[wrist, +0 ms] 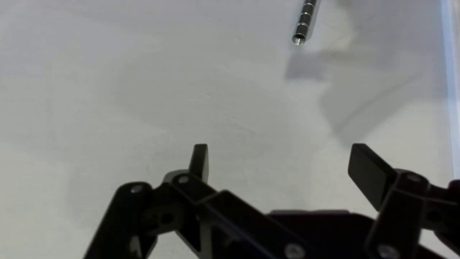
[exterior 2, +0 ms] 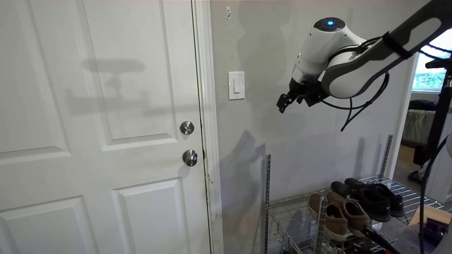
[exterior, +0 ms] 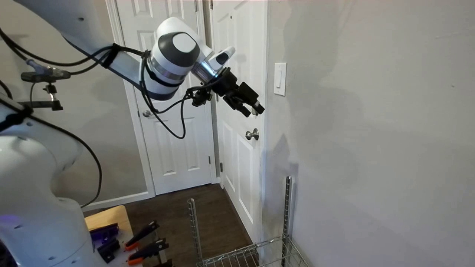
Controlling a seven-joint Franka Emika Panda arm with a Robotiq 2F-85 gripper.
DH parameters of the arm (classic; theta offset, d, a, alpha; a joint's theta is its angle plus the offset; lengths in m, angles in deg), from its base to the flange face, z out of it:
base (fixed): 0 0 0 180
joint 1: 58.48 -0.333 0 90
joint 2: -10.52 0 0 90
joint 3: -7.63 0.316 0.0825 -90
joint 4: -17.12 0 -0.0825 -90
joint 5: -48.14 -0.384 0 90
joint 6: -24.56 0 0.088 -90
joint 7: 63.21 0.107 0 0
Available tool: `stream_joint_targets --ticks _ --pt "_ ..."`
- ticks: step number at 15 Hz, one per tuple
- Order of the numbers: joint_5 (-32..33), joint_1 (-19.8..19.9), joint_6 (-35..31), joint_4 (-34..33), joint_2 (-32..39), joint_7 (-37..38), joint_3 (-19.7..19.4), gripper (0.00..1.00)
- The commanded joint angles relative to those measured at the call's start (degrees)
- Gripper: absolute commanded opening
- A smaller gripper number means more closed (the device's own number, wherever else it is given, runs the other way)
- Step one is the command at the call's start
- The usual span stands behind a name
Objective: Flip the switch to turn off the light
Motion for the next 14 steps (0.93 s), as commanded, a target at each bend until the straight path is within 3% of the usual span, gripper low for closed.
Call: stream_joint_targets --ticks 1,9,13,14 --pt "-2.0 0.1 -3.1 -1.3 2.7 6.1 2.0 1.00" --pt "0.2 -1.3 -22.5 -0.7 7.4 5.7 2.8 1.00" --pt "1.5 7.4 -30.9 -0.7 5.0 7.2 9.1 1.00" --pt "0.0 2.6 -27.3 -0.9 6.5 6.0 5.9 1.00"
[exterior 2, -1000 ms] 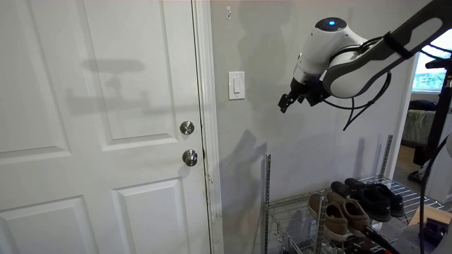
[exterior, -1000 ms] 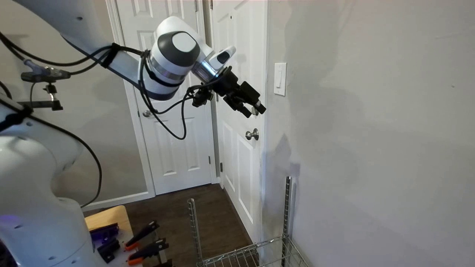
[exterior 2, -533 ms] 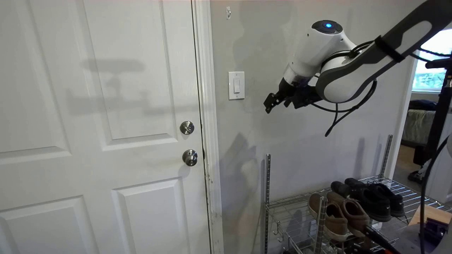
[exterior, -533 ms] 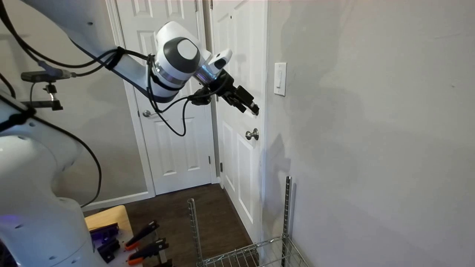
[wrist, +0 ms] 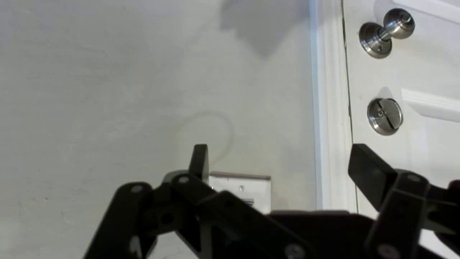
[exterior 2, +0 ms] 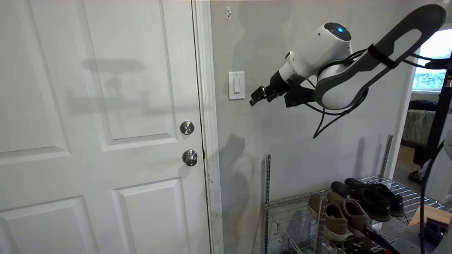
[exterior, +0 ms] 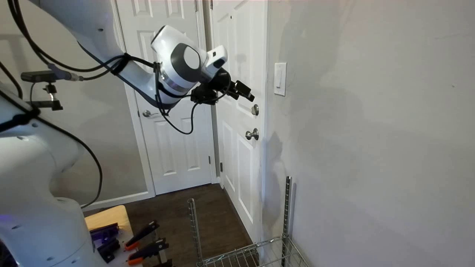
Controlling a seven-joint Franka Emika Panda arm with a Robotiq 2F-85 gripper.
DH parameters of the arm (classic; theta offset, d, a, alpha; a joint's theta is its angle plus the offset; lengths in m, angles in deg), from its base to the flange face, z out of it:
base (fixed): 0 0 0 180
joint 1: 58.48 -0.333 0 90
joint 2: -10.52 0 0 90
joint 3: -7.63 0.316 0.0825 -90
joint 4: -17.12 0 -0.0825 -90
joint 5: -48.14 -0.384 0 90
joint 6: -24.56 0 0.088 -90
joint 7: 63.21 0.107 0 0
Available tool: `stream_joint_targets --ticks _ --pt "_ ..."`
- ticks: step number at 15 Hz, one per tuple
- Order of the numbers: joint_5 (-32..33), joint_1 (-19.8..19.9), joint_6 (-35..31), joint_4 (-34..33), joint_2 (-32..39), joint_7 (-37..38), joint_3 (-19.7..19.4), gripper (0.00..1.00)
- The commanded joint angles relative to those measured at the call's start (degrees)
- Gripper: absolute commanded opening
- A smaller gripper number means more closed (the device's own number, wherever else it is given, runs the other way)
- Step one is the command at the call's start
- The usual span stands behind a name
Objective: Flip the switch to turn off the light
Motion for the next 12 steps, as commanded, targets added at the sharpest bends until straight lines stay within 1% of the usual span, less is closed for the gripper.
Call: stream_joint_targets --ticks 1,3,9,10,12 --pt "0.1 1.8 -1.4 0.0 -0.2 0.0 1.2 1.00" --pt "0.2 3.4 -2.2 -0.1 -0.4 0.0 2.3 1.00" --pt "0.2 3.6 -2.2 -0.1 -0.5 0.0 2.6 1.00" --pt "-0.1 5.7 -3.6 0.4 -0.8 0.6 4.2 1.00" --pt "-1.0 11.2 -6.9 0.8 -2.4 1.7 9.1 1.00"
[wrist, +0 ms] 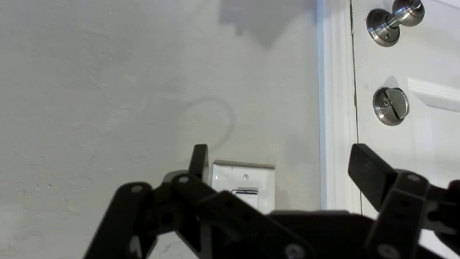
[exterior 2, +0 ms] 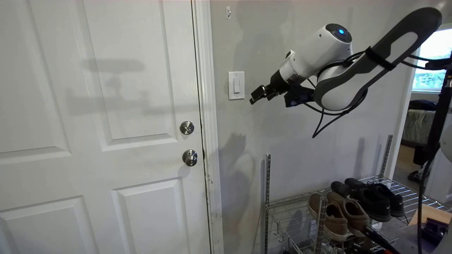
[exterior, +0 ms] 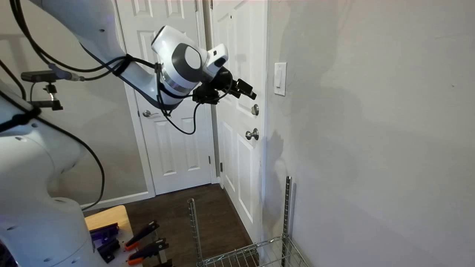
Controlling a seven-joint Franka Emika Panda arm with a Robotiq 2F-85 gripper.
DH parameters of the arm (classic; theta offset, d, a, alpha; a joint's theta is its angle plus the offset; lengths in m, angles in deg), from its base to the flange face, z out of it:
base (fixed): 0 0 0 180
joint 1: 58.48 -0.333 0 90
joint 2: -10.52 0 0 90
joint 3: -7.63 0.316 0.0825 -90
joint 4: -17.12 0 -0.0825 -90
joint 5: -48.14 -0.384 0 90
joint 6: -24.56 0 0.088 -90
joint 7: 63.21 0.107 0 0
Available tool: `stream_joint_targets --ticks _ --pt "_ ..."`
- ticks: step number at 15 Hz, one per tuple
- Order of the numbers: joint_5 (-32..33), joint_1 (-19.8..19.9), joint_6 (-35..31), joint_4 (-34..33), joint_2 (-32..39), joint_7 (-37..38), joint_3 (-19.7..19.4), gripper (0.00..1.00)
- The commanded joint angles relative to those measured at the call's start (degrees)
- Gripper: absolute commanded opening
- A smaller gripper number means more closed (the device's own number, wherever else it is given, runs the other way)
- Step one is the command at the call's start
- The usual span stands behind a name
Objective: Flip the switch to turn off the light
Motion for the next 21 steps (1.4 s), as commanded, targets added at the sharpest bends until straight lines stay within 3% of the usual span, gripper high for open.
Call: stream_joint_targets --ticks 1,4,5,12,13,16,21 --pt "-2.3 10.1 -6.9 0.9 -2.8 2.1 8.5 1.00" --pt "-10.1 19.6 -14.8 1.0 -4.8 1.9 18.0 1.00" --pt "-13.9 16.4 -10.6 -2.0 -4.8 1.2 17.2 1.00" --pt "-33.0 30.1 -9.4 -7.1 -14.1 5.2 36.0 1.00" --pt "-41.0 31.9 -9.3 -7.0 -15.1 1.2 39.2 1.00" --pt "-52.3 38.3 -9.2 -7.6 -20.7 3.2 46.5 1.00" --pt "-60.8 43.9 -9.2 -10.6 -27.9 4.0 52.5 1.00"
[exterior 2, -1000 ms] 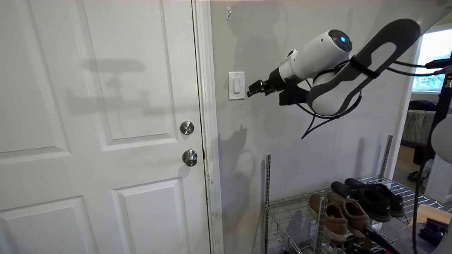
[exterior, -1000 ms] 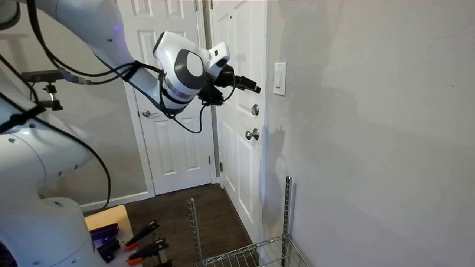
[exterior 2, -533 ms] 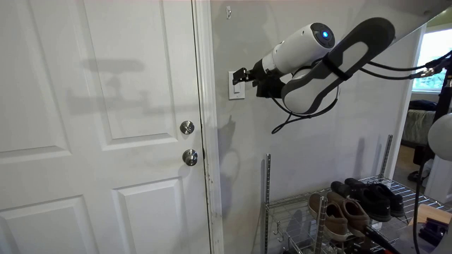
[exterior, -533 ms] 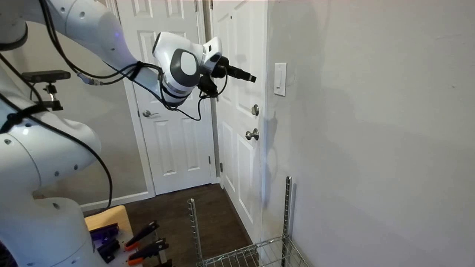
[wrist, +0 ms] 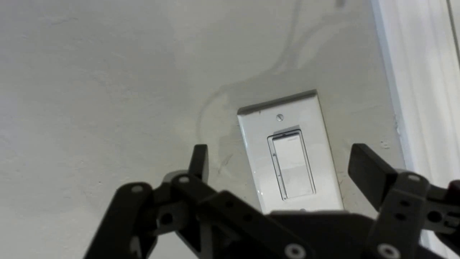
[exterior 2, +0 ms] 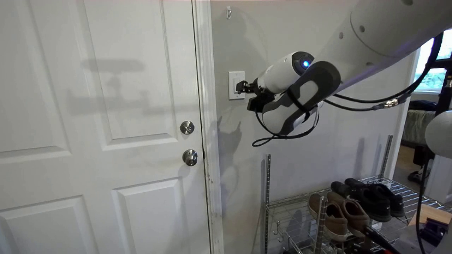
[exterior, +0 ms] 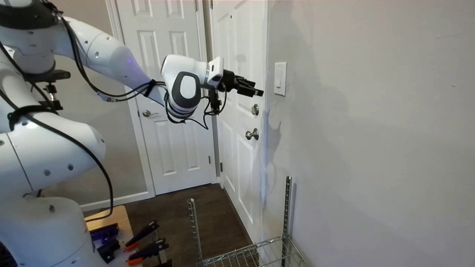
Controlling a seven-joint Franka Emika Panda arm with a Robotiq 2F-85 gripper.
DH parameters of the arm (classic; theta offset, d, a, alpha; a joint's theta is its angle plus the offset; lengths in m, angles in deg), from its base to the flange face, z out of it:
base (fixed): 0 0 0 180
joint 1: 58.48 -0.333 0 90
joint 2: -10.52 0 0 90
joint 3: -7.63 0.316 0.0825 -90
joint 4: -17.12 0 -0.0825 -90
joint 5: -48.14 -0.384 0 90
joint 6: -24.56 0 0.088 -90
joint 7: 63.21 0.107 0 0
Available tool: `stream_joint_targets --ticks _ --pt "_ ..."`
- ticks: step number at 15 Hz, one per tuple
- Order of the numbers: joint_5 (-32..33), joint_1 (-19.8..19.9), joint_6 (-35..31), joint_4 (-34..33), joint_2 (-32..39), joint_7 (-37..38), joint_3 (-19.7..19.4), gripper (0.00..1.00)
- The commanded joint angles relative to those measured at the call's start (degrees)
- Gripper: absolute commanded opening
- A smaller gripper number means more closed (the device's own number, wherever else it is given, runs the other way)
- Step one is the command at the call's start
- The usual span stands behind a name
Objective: Flip the switch to turn off the light
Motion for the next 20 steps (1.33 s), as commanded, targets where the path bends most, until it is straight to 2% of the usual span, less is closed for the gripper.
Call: stream_joint_targets --ticks 1,5,12,20 --pt "-4.3 3.5 0.0 -2.9 -6.6 2.0 2.6 1.00" --pt "-6.7 7.2 0.0 -6.4 -11.2 2.1 3.0 1.00" --pt "-9.7 14.0 0.1 -8.2 -13.7 2.0 4.5 1.00" --pt "-10.0 16.2 0.3 -9.5 -15.6 1.6 5.9 1.00"
